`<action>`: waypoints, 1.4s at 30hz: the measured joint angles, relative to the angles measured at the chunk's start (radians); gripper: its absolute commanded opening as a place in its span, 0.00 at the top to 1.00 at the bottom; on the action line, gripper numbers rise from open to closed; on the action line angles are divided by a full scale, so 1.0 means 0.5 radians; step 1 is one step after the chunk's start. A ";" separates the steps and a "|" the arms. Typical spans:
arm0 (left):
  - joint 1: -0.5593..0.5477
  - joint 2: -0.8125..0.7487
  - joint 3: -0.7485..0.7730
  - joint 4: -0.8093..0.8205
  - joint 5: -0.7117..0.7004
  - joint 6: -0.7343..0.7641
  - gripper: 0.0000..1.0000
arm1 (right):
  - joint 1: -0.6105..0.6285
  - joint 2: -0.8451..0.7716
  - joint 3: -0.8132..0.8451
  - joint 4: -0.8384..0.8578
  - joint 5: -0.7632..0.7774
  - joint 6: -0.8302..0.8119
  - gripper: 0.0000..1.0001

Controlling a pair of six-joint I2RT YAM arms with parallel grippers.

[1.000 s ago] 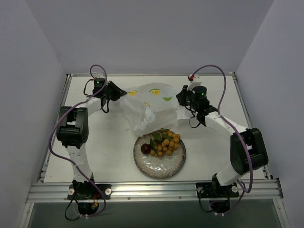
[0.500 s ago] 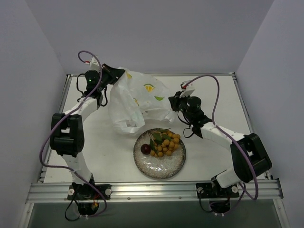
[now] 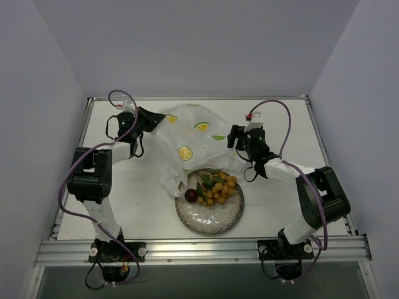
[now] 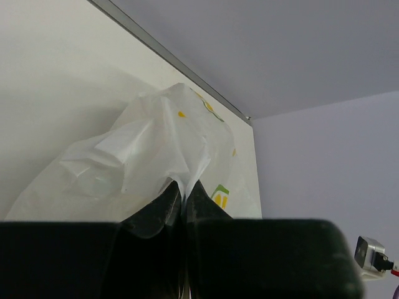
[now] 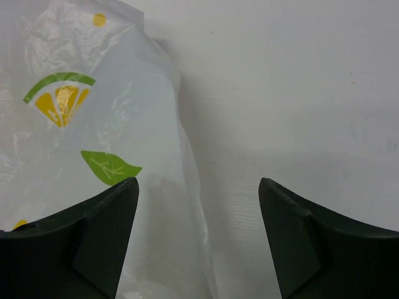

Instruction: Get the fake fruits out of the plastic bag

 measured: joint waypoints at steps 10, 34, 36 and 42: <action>-0.026 0.001 -0.050 0.104 0.027 -0.049 0.98 | -0.197 0.370 0.774 -0.361 -0.420 0.121 0.04; -0.027 0.010 0.013 0.034 0.120 -0.037 0.98 | -0.039 1.067 1.570 -0.563 -0.867 0.127 1.00; -0.027 -0.001 0.013 0.014 0.117 -0.030 0.98 | -0.035 1.009 1.570 -0.564 -0.842 0.089 1.00; -0.027 -0.102 0.013 -0.042 0.095 -0.008 0.98 | -0.018 0.855 1.447 -0.579 -0.722 0.012 1.00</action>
